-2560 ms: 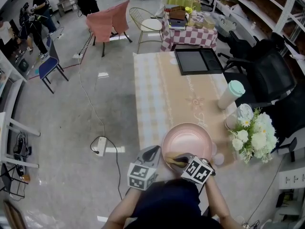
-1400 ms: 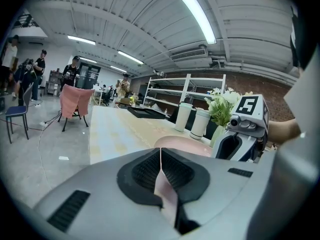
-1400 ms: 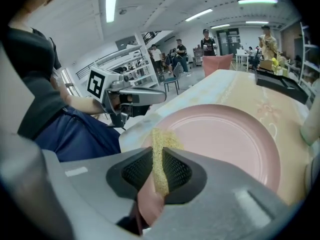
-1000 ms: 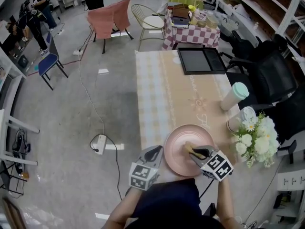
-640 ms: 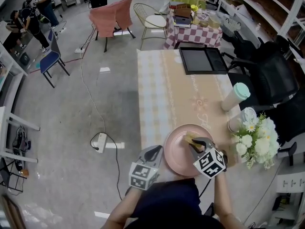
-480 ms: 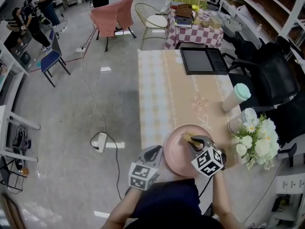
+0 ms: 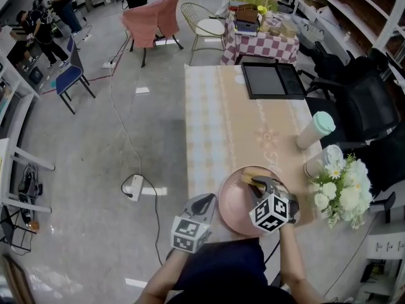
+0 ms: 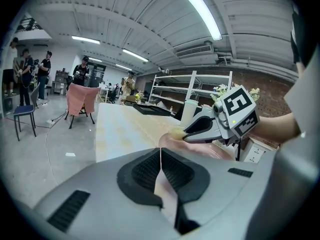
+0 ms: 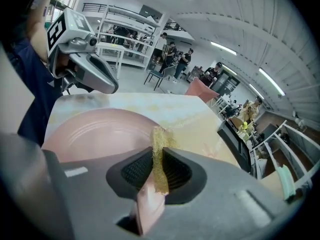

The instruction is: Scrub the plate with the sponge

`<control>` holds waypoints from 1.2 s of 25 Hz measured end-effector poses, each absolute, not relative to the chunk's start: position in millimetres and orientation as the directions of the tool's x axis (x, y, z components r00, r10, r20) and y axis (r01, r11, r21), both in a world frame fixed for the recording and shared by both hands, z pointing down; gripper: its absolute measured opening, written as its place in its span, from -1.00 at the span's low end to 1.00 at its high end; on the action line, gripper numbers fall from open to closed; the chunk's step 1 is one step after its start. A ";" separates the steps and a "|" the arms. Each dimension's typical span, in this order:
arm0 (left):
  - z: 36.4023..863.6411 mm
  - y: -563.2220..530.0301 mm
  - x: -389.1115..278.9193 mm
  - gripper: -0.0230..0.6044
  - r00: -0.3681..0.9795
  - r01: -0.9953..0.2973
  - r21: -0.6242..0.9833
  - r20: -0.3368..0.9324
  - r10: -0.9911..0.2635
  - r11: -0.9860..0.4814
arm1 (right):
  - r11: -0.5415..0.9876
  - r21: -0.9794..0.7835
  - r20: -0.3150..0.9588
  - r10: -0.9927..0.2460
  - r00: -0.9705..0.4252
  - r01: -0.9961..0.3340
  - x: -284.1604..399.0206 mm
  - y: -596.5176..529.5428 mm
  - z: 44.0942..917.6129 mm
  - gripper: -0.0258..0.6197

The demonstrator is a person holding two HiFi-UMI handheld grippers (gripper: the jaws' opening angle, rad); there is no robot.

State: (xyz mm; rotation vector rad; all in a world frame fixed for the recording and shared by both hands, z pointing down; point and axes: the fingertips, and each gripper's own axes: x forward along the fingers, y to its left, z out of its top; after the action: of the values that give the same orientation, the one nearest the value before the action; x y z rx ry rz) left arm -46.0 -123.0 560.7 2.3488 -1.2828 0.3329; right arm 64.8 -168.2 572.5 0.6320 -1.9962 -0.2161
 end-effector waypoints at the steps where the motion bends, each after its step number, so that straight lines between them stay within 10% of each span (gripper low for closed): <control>1: 560.8 -123.0 -46.5 -0.89 0.539 -0.843 0.261 0.410 -0.736 -0.471 | 0.848 0.405 0.769 -0.518 -0.375 -0.341 64.1 -168.7 573.5 -0.74; 30: 560.8 -126.3 -50.4 -0.89 0.519 -0.854 0.254 0.428 -0.740 -0.453 | 0.894 0.291 0.807 -0.420 -0.415 -0.340 49.9 -178.1 603.5 -0.74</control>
State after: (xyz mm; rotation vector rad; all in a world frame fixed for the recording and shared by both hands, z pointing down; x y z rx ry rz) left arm -50.4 -126.3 560.8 2.3270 -1.3061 0.3555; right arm 49.9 -178.1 603.5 0.5494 -2.0400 -0.0988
